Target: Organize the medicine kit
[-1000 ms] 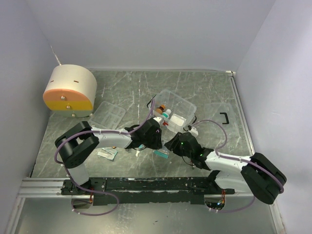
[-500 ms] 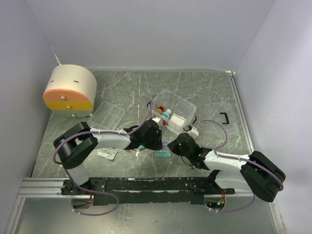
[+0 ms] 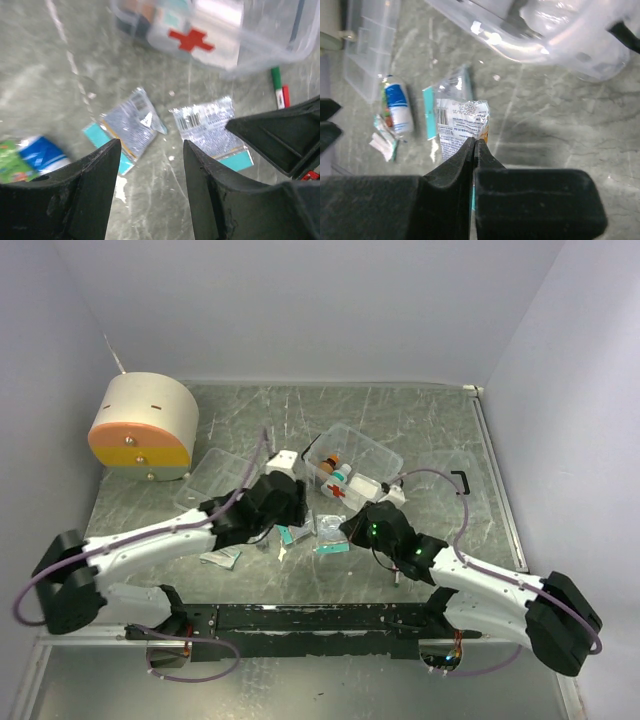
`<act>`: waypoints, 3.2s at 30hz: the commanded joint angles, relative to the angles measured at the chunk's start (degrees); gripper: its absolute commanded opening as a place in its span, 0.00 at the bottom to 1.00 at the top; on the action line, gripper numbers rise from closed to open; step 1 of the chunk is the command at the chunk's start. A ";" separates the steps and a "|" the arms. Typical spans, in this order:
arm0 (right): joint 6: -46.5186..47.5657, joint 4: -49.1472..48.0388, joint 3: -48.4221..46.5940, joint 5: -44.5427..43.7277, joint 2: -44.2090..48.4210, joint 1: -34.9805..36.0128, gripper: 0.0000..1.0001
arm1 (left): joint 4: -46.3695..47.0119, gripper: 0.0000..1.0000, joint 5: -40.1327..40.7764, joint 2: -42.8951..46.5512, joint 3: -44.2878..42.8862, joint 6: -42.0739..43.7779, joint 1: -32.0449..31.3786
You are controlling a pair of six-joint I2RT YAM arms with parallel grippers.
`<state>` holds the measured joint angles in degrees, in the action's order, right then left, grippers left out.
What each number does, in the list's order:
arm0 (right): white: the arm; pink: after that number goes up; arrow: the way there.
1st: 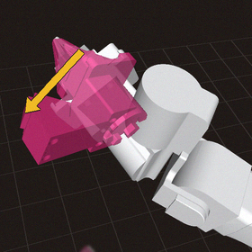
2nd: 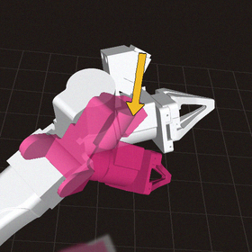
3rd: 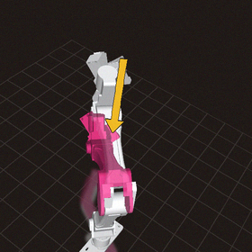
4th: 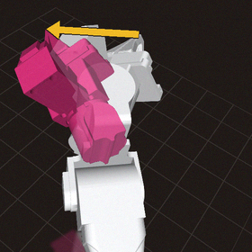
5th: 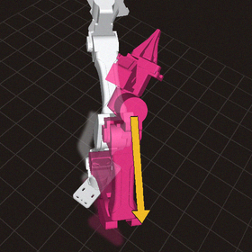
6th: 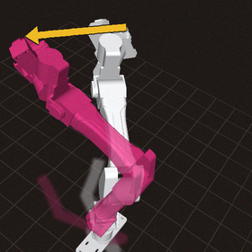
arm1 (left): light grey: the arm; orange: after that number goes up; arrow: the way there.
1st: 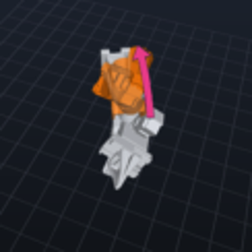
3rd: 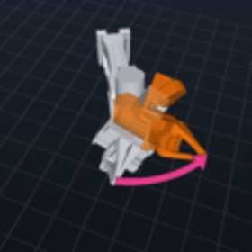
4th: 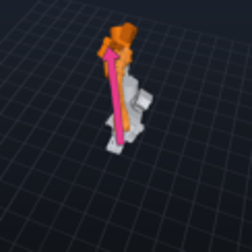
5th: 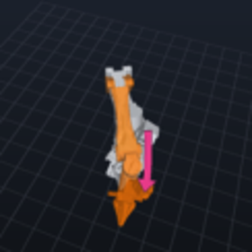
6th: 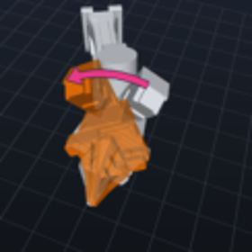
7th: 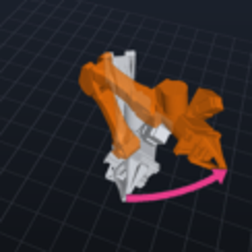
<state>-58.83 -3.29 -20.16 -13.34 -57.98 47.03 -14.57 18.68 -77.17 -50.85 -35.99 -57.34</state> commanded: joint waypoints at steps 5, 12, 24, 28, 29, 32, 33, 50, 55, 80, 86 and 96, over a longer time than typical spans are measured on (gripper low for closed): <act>4.16 8.60 -11.51 -1.52 5.50 0.28 0.00 | -8.87 0.64 23.33 20.04 -3.30 6.50 -0.23; 1.95 21.18 -23.64 -14.96 3.78 0.16 0.00 | -7.88 0.70 25.99 34.37 -1.01 10.46 -0.23; 4.16 34.09 -40.35 -27.54 -9.51 -6.05 0.00 | -11.45 0.75 25.49 39.01 -1.71 12.16 -0.23; 5.45 33.37 -42.13 -25.30 -14.92 -9.54 0.00 | -10.81 0.75 24.96 39.64 -0.57 11.66 -0.23; 5.36 33.16 -42.40 -25.59 -16.78 -9.75 0.00 | -10.69 0.75 24.71 39.56 -0.57 11.82 -0.27; 6.24 31.20 -42.54 -26.34 -20.31 -10.20 0.00 | -11.66 0.74 24.87 39.25 -0.87 10.70 -0.24; 6.69 30.33 -42.58 -26.66 -21.24 -10.46 0.00 | -11.41 0.74 24.39 39.27 -0.55 10.82 -0.25; 5.02 26.07 -40.76 -23.00 -33.49 -14.11 0.00 | -12.04 0.74 26.13 37.24 -0.64 11.75 -0.23; 4.44 26.13 -40.87 -22.32 -35.32 -14.15 0.00 | -12.31 0.73 26.18 36.43 -0.87 11.85 -0.24; 16.19 24.64 -43.43 -14.85 -26.35 -14.86 0.48 | -10.65 0.82 20.90 34.39 -0.18 13.64 -0.23; 19.60 20.94 -39.33 -4.17 -17.48 -14.85 0.49 | -9.84 0.81 10.03 25.04 0.01 8.71 -0.23; 17.84 11.78 -26.87 6.20 -7.69 -7.19 0.40 | 0.56 0.49 0.74 12.34 7.71 -4.99 0.02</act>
<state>-39.83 12.27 -49.87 -9.91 -67.20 35.48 -21.08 24.49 -62.28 -44.73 -35.53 -57.34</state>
